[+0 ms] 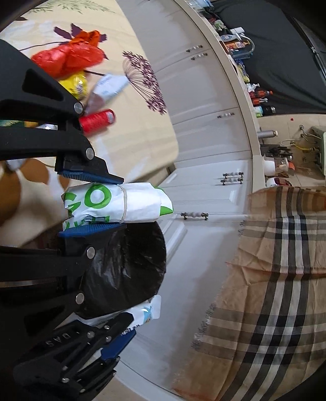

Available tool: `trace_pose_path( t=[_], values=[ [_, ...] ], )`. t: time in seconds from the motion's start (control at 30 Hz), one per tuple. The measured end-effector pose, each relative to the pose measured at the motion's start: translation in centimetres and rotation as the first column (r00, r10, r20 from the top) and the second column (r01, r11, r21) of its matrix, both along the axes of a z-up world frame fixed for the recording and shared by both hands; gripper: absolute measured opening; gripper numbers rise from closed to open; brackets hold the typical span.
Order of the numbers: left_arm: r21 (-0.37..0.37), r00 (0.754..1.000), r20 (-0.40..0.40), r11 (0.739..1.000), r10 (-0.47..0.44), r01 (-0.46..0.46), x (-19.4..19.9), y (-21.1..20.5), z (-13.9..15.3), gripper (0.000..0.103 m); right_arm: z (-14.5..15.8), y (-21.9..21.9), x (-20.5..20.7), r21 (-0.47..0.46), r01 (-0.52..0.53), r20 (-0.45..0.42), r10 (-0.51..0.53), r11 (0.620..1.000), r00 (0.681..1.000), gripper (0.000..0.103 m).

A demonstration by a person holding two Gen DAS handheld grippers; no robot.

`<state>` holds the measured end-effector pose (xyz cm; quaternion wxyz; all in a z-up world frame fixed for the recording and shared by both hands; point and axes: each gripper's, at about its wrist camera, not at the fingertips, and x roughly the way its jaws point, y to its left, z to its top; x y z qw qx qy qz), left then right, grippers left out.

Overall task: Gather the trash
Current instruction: 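Open the right gripper over the bin while the left gripper carries the white-green bag there, then open the left gripper over the bin, dropping the white-green bag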

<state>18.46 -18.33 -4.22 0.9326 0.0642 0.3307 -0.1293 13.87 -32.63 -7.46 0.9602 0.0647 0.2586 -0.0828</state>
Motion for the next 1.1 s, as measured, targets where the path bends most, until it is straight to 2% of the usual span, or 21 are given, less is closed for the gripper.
trace_pose_path(
  t=[0.4, 0.43, 0.47, 0.5, 0.53, 0.57, 0.83, 1.1],
  values=[
    [0.023, 1.0, 0.016, 0.999, -0.025, 0.025, 3.8, -3.3, -0.5, 0.031, -0.1, -2.0, 2.7, -0.015, 0.061, 0.012, -0.061, 0.998, 0.998, 0.023],
    [0.025, 0.999, 0.015, 0.999, -0.035, 0.035, 4.2, -3.7, -0.7, 0.032, -0.2, -2.2, 2.9, -0.014, 0.068, 0.011, -0.068, 0.998, 0.998, 0.033],
    [0.029, 0.999, 0.01, 0.999, -0.041, 0.041, 4.5, -4.0, -0.9, 0.038, -0.4, -2.4, 3.2, -0.011, 0.073, 0.005, -0.073, 0.997, 0.997, 0.052],
    [0.038, 0.999, 0.004, 0.998, -0.04, 0.04, 5.0, -4.4, -1.1, 0.043, -0.6, -2.8, 3.5, -0.005, 0.085, 0.004, -0.085, 0.996, 0.996, 0.056],
    [0.041, 0.999, 0.002, 0.999, -0.036, 0.036, 5.2, -4.5, -1.2, 0.053, -0.8, -3.1, 3.6, -0.001, 0.101, 0.006, -0.101, 0.995, 0.995, 0.057],
    [0.034, 1.0, 0.0, 0.999, -0.031, 0.031, 5.4, -4.5, -1.3, 0.057, -1.0, -3.3, 3.7, 0.002, 0.104, 0.0, -0.104, 0.995, 0.995, 0.057],
    [0.035, 1.0, 0.007, 0.999, -0.005, 0.005, 4.8, -3.1, -0.7, 0.059, -1.2, -3.1, 2.8, 0.002, 0.107, -0.007, -0.107, 0.994, 0.994, 0.057],
    [0.019, 0.999, 0.022, 0.999, 0.041, -0.042, 1.8, 1.3, 1.2, 0.064, 0.1, -0.5, 0.4, -0.006, 0.048, -0.008, -0.048, 0.999, 0.999, 0.057]
  ],
)
